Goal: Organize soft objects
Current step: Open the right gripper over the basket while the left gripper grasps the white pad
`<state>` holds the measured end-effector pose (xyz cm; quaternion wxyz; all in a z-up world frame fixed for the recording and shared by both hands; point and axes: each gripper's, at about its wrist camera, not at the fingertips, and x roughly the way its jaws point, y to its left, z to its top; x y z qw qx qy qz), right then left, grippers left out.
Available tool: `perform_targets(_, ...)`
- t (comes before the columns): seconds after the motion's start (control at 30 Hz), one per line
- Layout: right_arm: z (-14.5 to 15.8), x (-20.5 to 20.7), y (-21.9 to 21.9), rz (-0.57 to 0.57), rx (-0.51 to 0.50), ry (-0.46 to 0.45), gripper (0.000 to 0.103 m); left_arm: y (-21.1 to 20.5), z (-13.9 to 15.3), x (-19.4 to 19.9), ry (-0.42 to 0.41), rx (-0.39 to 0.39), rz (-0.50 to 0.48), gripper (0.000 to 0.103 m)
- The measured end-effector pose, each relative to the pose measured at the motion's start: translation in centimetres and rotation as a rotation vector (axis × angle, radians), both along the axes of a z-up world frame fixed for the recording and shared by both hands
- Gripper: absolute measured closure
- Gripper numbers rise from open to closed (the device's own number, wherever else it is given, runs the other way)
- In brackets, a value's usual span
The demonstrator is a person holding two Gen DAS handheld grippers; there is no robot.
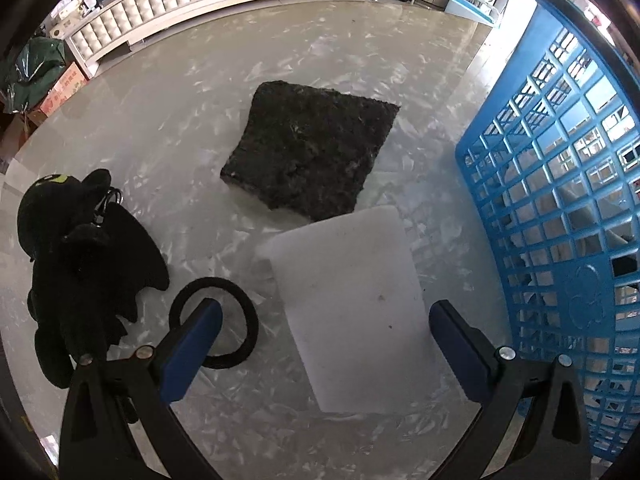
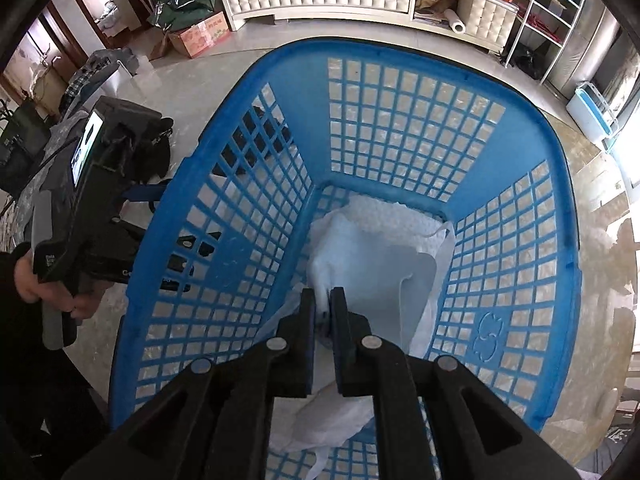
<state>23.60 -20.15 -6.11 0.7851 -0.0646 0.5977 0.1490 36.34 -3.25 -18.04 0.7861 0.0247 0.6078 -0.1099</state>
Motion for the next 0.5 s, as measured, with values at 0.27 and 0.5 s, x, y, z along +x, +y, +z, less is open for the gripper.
perform_targets(0.27, 1.2, -0.4, -1.2, -0.054, -0.010, -0.038, 0.026, -1.3, -0.2, -0.6, -0.008, 0.054, -0.017, 0.014)
perform_targets(0.5, 2.6, -1.1, -0.9, -0.055, 0.001, -0.069, 0.013, -0.7, 1.5, -0.7, -0.028, 0.063, 0.000, 0.048)
